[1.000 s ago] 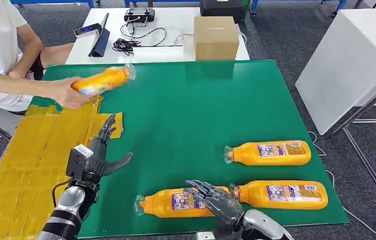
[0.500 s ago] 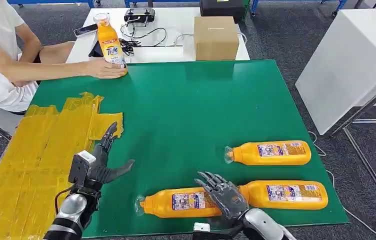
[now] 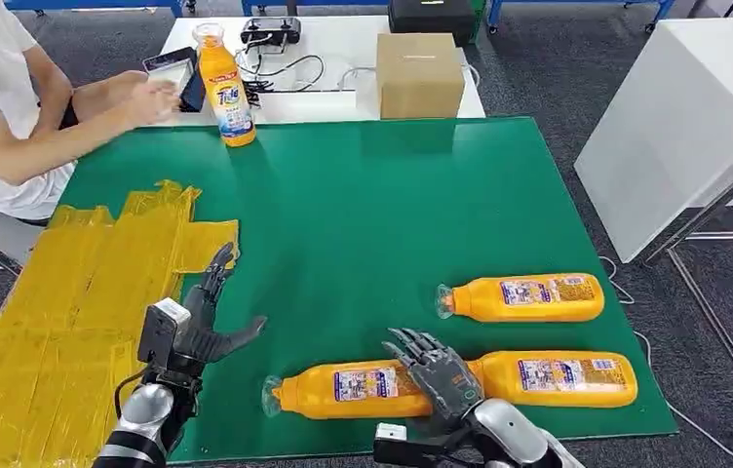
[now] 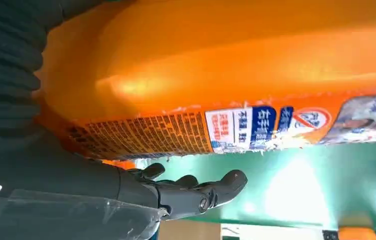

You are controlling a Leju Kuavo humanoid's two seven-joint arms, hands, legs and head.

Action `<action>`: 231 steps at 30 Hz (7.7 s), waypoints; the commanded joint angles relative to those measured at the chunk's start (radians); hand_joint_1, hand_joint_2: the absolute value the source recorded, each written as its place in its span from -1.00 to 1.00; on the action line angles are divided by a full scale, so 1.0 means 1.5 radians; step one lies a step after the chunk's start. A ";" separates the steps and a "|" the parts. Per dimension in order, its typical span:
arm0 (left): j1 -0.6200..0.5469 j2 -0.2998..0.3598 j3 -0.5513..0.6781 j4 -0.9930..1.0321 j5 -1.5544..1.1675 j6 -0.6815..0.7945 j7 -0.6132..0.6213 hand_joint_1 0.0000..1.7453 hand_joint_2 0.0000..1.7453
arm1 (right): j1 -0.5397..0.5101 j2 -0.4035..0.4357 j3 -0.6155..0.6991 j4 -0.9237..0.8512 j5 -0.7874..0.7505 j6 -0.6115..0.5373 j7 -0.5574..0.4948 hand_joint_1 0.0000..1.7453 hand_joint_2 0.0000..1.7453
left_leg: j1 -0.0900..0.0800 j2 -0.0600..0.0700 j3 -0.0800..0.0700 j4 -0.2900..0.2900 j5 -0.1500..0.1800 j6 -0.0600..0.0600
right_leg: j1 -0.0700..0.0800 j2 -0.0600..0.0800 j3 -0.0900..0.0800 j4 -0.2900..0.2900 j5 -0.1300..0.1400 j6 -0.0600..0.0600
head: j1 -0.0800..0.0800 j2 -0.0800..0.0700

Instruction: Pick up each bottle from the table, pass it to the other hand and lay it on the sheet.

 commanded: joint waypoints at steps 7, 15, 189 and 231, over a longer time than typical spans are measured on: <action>-0.050 -0.008 -0.037 0.062 0.019 -0.009 -0.004 -1.00 1.00 | -0.091 -0.019 0.087 0.151 -0.041 0.060 -0.045 -0.28 1.00 | 0.001 0.001 0.004 -0.001 0.000 0.000 | 0.001 0.000 0.004 -0.002 0.000 0.000 | 0.000 0.000; -0.061 -0.013 -0.047 0.068 0.025 -0.008 -0.008 -1.00 1.00 | -0.122 -0.028 0.125 0.167 -0.032 0.061 -0.050 0.60 1.00 | 0.000 0.001 0.007 -0.001 0.001 0.000 | 0.000 0.000 0.006 -0.002 0.001 0.000 | 0.000 0.000; -0.267 0.162 -0.222 0.248 -0.949 0.293 0.466 1.00 1.00 | 0.069 0.219 -0.240 -0.234 -0.331 -0.215 -0.277 -1.00 1.00 | 0.000 0.002 0.000 -0.002 0.000 -0.001 | 0.000 0.002 0.000 -0.001 0.001 -0.002 | -0.001 0.000; -0.224 0.075 0.000 0.350 -0.582 0.260 0.207 -1.00 1.00 | 0.041 0.222 -0.211 -0.176 -0.316 -0.217 -0.249 -1.00 1.00 | 0.000 0.001 0.002 -0.001 0.000 -0.001 | 0.001 0.002 0.002 -0.001 0.001 -0.002 | 0.000 0.000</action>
